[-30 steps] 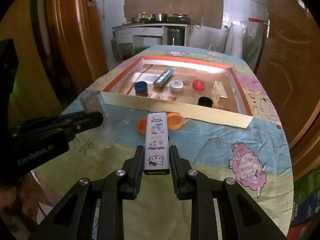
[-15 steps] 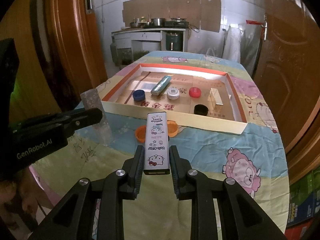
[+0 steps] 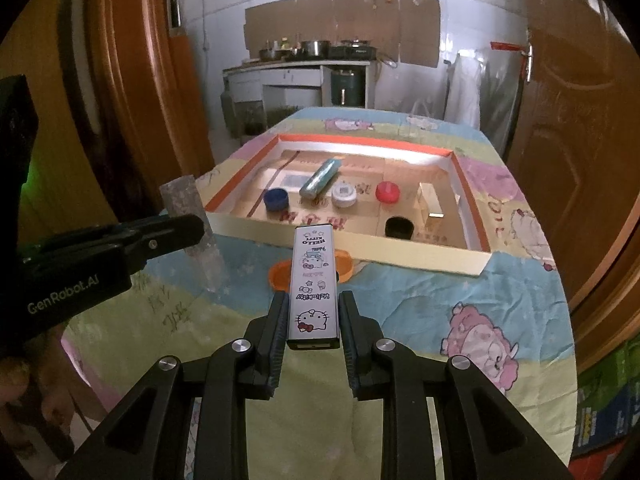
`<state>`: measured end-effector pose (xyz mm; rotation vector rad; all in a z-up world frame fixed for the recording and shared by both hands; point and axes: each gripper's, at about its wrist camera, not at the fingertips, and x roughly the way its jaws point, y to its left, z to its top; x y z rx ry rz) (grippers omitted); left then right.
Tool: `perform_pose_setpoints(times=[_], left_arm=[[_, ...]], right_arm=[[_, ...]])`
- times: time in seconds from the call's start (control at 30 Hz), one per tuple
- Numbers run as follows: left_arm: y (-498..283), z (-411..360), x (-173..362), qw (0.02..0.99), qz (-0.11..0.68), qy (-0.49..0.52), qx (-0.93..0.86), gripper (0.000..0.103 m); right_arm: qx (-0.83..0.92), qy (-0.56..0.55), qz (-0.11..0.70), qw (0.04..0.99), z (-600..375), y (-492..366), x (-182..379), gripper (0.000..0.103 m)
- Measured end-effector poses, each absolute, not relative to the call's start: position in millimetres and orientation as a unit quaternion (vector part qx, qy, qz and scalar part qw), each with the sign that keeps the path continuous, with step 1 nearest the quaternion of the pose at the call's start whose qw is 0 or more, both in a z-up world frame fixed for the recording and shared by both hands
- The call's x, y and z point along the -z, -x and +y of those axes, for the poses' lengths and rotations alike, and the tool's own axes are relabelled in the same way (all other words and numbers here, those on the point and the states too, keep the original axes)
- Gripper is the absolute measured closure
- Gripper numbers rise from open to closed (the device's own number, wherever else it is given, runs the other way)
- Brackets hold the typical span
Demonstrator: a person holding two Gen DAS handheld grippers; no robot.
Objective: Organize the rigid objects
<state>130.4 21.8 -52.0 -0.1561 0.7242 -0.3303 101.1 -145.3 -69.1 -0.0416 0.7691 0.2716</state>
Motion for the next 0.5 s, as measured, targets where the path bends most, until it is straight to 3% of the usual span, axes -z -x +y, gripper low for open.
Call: perform_pose_setpoints(times=[0.5], left_arm=[[-142.0,7.7,23.4,0.931,0.323,0.051,0.162,0.083]], right_arm=[[-0.131,0.004,0.354,0.926,-154.2,-115.8,48.9,0.077]])
